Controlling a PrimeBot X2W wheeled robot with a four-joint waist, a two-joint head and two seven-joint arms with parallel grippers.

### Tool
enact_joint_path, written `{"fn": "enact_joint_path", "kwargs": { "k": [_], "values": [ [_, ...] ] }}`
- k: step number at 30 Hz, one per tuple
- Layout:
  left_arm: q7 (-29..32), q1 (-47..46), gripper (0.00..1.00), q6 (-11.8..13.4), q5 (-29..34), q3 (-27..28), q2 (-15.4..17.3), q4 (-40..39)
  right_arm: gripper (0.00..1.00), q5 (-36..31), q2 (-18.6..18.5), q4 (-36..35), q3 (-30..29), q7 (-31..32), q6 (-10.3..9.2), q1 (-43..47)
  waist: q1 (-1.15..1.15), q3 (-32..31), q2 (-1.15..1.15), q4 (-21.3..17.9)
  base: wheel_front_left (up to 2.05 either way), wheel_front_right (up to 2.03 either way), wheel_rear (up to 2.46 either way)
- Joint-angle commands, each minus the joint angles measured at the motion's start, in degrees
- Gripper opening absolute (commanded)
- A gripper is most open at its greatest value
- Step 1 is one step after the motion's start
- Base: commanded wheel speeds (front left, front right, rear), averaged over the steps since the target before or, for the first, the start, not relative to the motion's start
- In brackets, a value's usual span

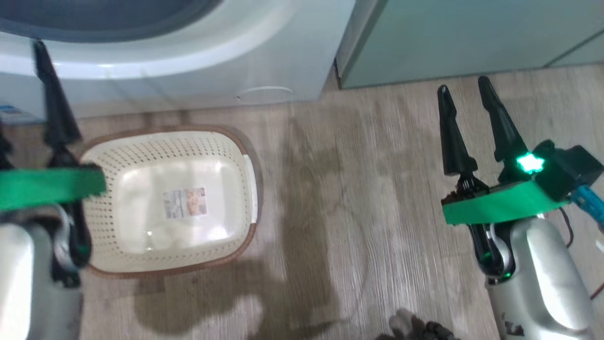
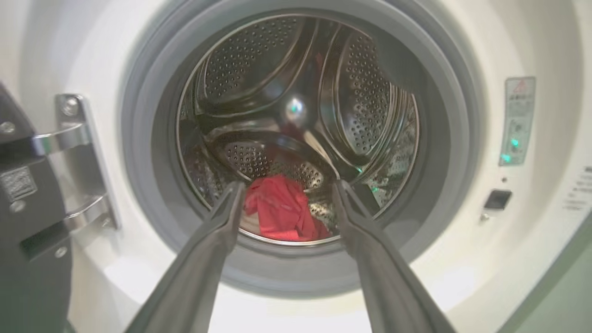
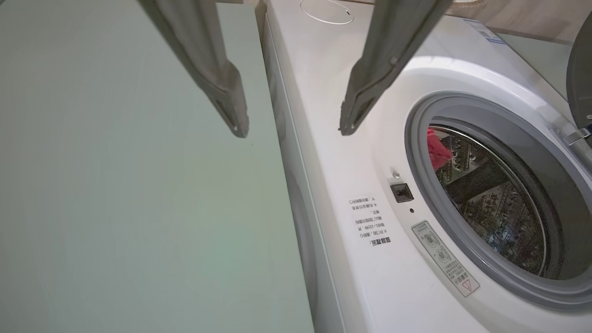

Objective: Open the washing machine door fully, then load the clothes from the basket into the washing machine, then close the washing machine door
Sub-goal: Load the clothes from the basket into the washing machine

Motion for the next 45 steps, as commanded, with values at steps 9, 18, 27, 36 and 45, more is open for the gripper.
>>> {"fn": "enact_joint_path", "kwargs": {
  "k": [9, 18, 27, 36, 45],
  "values": [
    [-0.26, 8.68, 1.0, -3.28, 5.25, 2.82, -6.03, -1.1, 1.0, -2.53, -0.01, 0.06, -0.85, 0.64, 0.0, 4.81, 0.01, -9.0, 0.0, 3.21, 0.0, 0.0, 0.0],
    [-0.27, 15.34, 1.0, -5.68, 7.89, 1.55, -8.44, 2.5, 1.0, -4.66, -0.01, -1.0, -1.94, 3.62, 0.0, 9.33, 0.01, -15.32, 0.0, 3.81, 0.0, 0.0, 0.0],
    [0.99, 20.09, 1.0, -6.53, 8.2, -0.85, -8.73, 4.69, 1.0, -5.62, -0.01, -2.91, -3.15, 6.22, 0.0, 14.68, 0.01, -20.67, 0.0, 3.55, 0.0, 0.0, 0.0],
    [2.75, 23.25, 1.0, -5.7, 7.88, -1.16, -8.5, 5.6, 1.0, -6.22, -0.01, -4.66, -4.04, 7.71, 0.0, 17.91, 0.01, -23.82, 0.0, 2.75, 0.0, 0.0, 0.0],
    [3.33, 24.52, 1.0, -4.47, 7.86, -0.59, -7.92, 5.75, 1.0, -6.97, -0.01, -6.16, -4.65, 8.76, 0.0, 19.83, 0.01, -25.22, 0.0, 2.65, 0.0, 0.0, 0.0]
  ]
}}
